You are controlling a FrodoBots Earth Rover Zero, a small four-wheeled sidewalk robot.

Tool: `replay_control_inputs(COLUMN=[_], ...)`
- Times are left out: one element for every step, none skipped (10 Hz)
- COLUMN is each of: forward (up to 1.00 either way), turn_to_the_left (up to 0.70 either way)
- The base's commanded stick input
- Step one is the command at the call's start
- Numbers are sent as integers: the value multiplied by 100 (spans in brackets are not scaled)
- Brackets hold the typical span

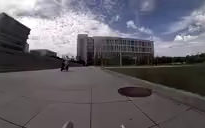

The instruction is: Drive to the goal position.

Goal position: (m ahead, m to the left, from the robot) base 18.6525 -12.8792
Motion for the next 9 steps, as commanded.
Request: replay_control_inputs(forward=[5, 5, 5, 5, 5, 5, 5, 5, 5], turn_to_the_left=[0, 0, 0, 0, 0, 0, 0, 0, 0])
